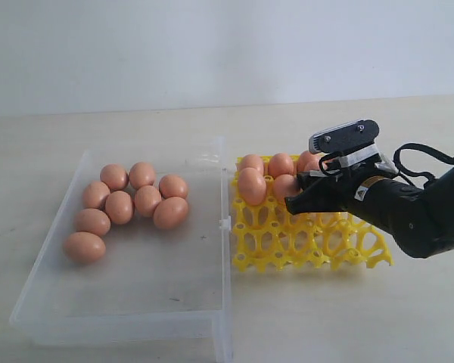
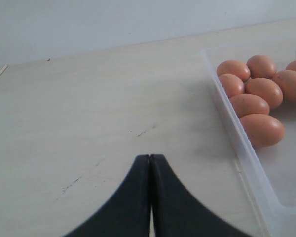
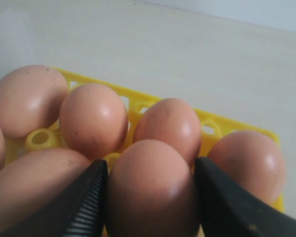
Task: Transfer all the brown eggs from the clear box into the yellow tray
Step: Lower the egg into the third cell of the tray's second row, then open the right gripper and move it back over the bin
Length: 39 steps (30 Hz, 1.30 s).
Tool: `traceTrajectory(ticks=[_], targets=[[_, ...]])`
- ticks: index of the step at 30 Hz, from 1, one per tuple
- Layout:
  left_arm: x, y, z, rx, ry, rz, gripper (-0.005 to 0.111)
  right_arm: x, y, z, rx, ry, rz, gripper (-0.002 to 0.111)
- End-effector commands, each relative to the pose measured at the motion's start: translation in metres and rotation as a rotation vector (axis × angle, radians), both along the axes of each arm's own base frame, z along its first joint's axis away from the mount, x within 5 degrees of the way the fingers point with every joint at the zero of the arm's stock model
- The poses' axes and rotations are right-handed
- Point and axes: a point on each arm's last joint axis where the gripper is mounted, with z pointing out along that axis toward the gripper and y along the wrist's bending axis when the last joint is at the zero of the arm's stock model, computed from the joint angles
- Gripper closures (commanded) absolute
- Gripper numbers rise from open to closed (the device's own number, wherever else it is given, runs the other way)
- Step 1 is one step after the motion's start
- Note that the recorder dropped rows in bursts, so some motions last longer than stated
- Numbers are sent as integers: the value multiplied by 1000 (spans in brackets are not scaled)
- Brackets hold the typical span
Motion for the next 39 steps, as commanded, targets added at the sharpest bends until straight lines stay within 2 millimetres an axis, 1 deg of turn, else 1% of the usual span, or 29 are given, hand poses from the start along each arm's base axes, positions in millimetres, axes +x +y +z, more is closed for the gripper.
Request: traceTrajectory(ticks=[1,5,6,9,10,20,23,39], targets=[[0,0,2,-8,-16,-5,107,1,0,2,-8,-12,12,91],[0,0,2,-8,-16,-5,107,1,0,2,-8,-12,12,68],[0,0,2,-8,-16,-5,107,1,0,2,-8,-12,12,60],[0,0,2,-8,-16,-5,107,1,0,2,-8,-12,12,49],[0,0,2,-8,-16,-5,107,1,0,2,-8,-12,12,48],[0,0,2,-8,-16,-5,107,1,0,2,-9,-10,12,47],[0,0,2,-8,-16,-5,107,2,0,5,-6,-18,12,47],[0,0,2,-8,-16,-5,107,1,-3,48,46,-98,-28,47]])
